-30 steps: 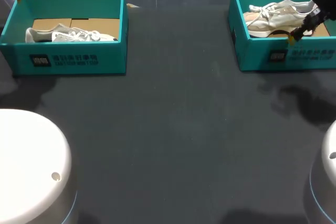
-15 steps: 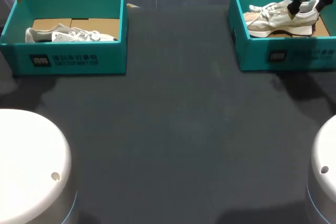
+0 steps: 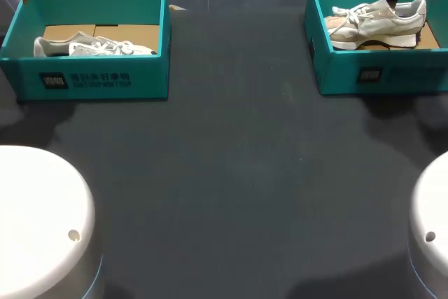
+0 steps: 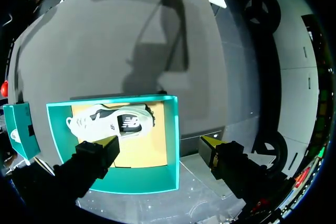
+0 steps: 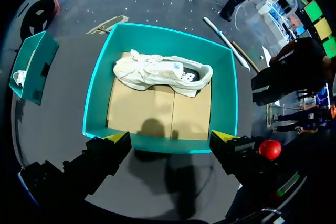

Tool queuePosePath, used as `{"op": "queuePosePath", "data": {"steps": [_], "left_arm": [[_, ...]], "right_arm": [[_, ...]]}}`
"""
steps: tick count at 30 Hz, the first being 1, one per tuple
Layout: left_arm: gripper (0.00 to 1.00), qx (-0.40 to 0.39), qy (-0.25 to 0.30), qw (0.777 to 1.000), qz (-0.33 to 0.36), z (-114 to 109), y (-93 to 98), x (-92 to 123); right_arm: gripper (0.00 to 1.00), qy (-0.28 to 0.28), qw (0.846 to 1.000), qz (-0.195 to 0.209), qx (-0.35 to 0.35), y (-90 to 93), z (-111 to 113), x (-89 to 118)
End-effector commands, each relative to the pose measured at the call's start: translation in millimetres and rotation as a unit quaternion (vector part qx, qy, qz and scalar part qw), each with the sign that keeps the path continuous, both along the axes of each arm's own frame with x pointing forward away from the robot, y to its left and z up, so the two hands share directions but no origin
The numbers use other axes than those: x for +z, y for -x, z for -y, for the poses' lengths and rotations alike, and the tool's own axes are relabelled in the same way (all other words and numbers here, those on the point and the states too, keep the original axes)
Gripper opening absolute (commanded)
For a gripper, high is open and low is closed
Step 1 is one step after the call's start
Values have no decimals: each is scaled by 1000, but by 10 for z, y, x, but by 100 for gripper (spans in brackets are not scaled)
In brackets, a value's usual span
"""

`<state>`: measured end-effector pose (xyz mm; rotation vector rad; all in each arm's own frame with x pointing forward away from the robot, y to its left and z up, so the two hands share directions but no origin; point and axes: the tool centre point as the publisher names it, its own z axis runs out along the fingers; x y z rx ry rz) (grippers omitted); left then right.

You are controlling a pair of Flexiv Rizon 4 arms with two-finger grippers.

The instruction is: Take the shoe out of the shoebox, open the shoe tongue, remove and reinsert the insole, then place the shoe into the shoebox

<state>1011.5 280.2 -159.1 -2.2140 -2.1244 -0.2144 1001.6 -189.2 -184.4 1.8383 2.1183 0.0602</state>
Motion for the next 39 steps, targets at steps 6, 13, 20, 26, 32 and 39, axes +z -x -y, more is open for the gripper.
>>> {"op": "queuePosePath", "data": {"steps": [6, 13, 20, 26, 32, 39], "left_arm": [[100, -1, -1, 1000, 0, -6, 2, 5], [100, -1, -1, 1000, 0, -6, 2, 5], [100, -1, -1, 1000, 0, -6, 2, 5], [100, -1, -1, 1000, 0, -6, 2, 5], [100, -1, -1, 1000, 0, -6, 2, 5], [100, -1, -1, 1000, 0, -6, 2, 5]], "right_arm": [[100, 2, 999, -28, -20, -370, -4, -71], [100, 2, 999, -28, -20, -370, -4, -71], [100, 0, 999, -16, -49, -518, 77, -168], [100, 1, 998, -6, -68, -721, 202, -301], [100, 3, 997, -15, -80, -790, 239, -353], [100, 3, 997, -15, -80, -790, 239, -353]]}}
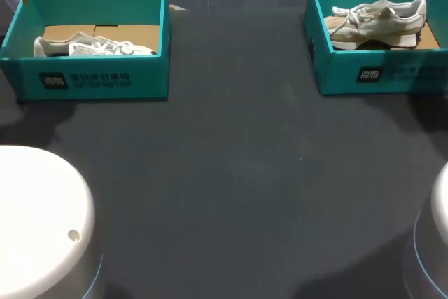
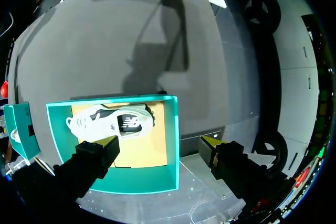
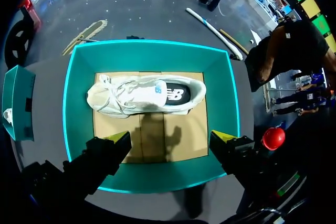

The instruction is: Take the shoe out of the shoebox, open the shoe tongue, remove and reinsert the insole, then place the shoe into the shoebox

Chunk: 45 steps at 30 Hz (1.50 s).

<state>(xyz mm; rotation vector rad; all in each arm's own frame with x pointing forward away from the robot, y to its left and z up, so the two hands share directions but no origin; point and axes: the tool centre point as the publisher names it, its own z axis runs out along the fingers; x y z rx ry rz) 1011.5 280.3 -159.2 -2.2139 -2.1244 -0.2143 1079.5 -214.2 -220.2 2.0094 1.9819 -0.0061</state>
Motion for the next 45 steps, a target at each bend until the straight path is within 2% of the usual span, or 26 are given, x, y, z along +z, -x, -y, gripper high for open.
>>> {"op": "queuePosePath", "data": {"steps": [1, 7, 17, 24, 29, 32, 36, 45], "left_arm": [[100, -1, 0, 1000, 0, -5, 2, 5], [100, -1, 0, 1000, 0, -5, 2, 5], [100, -1, 0, 1000, 0, -5, 2, 5], [100, -1, 0, 1000, 0, -5, 2, 5], [100, -1, 0, 1000, 0, -5, 2, 5], [100, -1, 0, 1000, 0, -5, 2, 5], [100, -1, 0, 1000, 0, -5, 2, 5], [100, -1, 0, 1000, 0, -5, 2, 5]], "right_arm": [[100, 2, 1000, -2, -1, -11, -11, 6], [100, -11, 1000, -14, -16, -178, 95, -177], [100, -14, 999, -11, -29, -411, 272, -263], [100, -16, 999, -23, -37, -564, 379, -403], [100, -21, 998, -33, -48, -625, 474, -513], [96, -21, 998, -37, -54, -675, 547, -597], [98, -19, 997, -41, -63, -736, 635, -670], [100, -17, 997, -47, -61, -771, 712, -720]]}}
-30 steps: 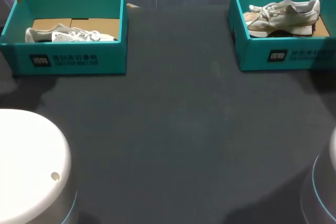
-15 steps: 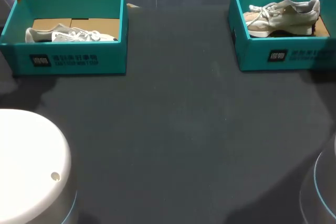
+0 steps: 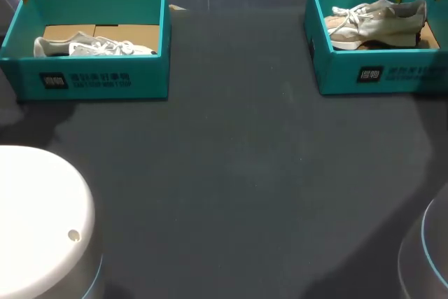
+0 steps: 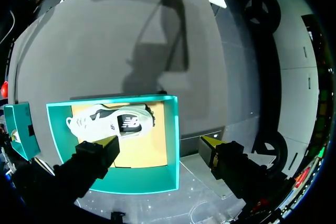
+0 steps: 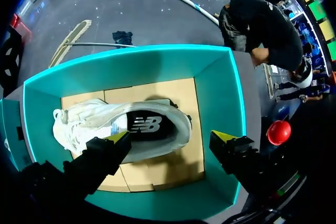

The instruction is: Take the shoe out of the shoebox, open the shoe tongue, remove and reinsert the insole, then place the shoe into the shoebox

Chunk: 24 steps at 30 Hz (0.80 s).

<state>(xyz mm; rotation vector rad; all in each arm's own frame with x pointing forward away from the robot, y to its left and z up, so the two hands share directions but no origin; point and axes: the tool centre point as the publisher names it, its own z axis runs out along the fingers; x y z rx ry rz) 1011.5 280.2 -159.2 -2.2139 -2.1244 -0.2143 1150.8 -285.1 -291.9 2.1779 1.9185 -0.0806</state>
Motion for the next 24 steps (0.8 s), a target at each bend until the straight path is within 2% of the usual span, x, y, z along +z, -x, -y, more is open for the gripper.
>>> {"op": "queuePosePath", "data": {"steps": [1, 11, 24], "left_arm": [[100, -1, 0, 1000, 0, -6, 3, 5], [100, -1, 0, 1000, 0, -6, 3, 5], [100, -1, 0, 1000, 0, -6, 3, 5]], "right_arm": [[100, 0, 1000, -8, -1, -57, 3, -3], [100, -7, 1000, -10, -1, -60, 7, -6], [100, -19, 999, -33, -20, -102, 150, -38]]}}
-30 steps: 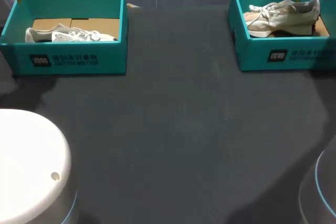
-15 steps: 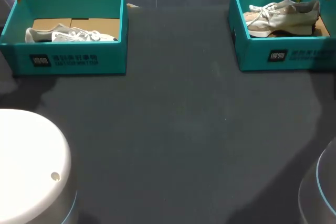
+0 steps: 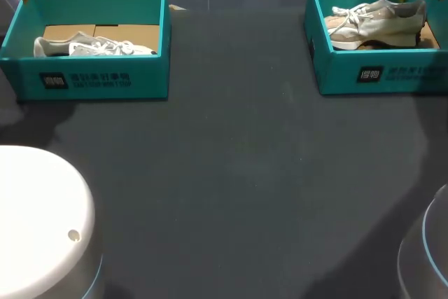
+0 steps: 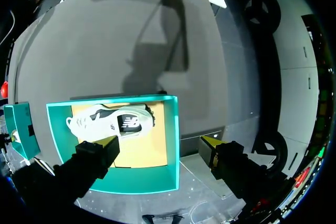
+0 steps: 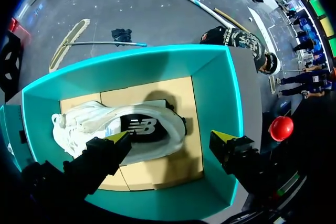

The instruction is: Take the shoe out of the shoebox, open the shoe tongue, remove and reinsert the insole, then place the shoe into the shoebox

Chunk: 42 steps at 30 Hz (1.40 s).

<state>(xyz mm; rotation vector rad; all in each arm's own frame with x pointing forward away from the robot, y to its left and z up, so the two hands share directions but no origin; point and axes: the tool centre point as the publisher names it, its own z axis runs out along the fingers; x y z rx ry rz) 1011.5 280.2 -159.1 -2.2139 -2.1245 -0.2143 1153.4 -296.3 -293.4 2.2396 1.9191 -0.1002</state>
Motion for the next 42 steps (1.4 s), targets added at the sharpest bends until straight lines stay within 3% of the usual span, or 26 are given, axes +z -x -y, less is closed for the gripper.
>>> {"op": "queuePosePath", "data": {"steps": [1, 9, 11, 29, 33, 38, 42], "left_arm": [[100, -1, 0, 1000, 0, -6, 3, 5], [100, -1, 0, 1000, 0, -6, 3, 5], [100, -1, 0, 1000, 0, -6, 3, 5], [100, -1, 0, 1000, 0, -6, 3, 5], [100, -1, 0, 1000, 0, -6, 3, 5], [100, -1, 0, 1000, 0, -6, 3, 5], [100, -1, 0, 1000, 0, -6, 3, 5]], "right_arm": [[100, -8, 1000, -17, -5, -71, 48, -34], [100, -11, 999, -38, -5, -30, 126, -140], [93, -14, 999, -43, -5, -22, 152, -187], [99, -22, 997, -72, -2, -68, 242, -529], [93, -27, 997, -78, 1, -69, 241, -576], [77, -33, 996, -81, 4, -65, 251, -627], [76, -46, 995, -87, 6, -57, 269, -656]]}}
